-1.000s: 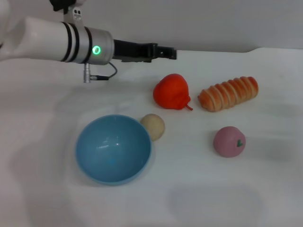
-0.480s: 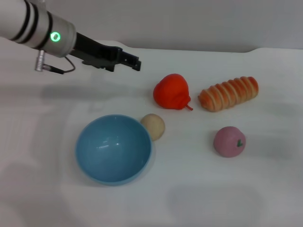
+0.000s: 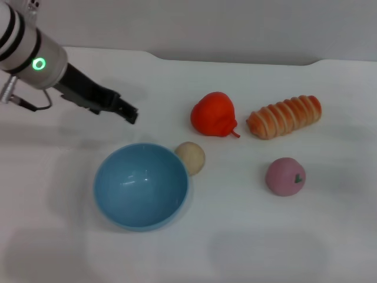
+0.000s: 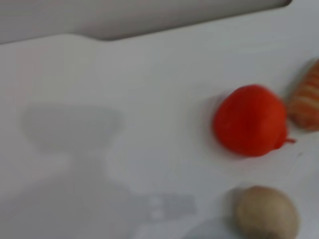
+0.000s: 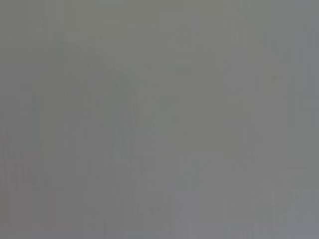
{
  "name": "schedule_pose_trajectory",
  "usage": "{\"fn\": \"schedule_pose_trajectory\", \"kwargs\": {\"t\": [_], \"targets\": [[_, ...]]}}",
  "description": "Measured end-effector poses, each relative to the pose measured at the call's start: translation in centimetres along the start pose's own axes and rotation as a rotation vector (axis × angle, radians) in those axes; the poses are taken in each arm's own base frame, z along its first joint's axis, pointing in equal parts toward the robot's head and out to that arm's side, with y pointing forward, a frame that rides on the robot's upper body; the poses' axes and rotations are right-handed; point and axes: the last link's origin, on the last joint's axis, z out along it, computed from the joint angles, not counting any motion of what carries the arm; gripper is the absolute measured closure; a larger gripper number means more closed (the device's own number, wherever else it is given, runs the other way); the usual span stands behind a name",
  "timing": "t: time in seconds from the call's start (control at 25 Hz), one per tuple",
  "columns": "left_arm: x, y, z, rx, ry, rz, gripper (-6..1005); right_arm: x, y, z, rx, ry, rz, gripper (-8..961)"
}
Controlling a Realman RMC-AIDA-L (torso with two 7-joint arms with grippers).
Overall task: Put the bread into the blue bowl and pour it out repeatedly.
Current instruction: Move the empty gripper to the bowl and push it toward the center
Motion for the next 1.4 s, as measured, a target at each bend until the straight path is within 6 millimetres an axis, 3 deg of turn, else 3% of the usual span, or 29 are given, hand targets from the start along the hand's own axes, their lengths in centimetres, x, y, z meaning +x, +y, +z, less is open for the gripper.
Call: {"fn": "schedule_pose_trajectory", "kwargs": {"t": [0.36,0.68,1.08,1.4], "targets": [[-2.1,-0.8,-1.0,0.048,-0.054,-0.067,196,0.1,0.1,0.4,0.005,0.025,-0.002,390],[-2.1,-0.6,0.1,0.121,-0.111,-0.044,217,0.0,-0.2,0.5,0.018,0.021,0.005,388],[-2.8,-0.7,2.8,0.105,-0.170,-0.057,243,-0.3,-0.4,0.6,0.022,0.010,-0.001,390],[-3.3,-0.6,3.9,0.091,-0.210,-0.053,264,-0.3,-0.4,0.7,0.023,0.009,-0.002,391]]}}
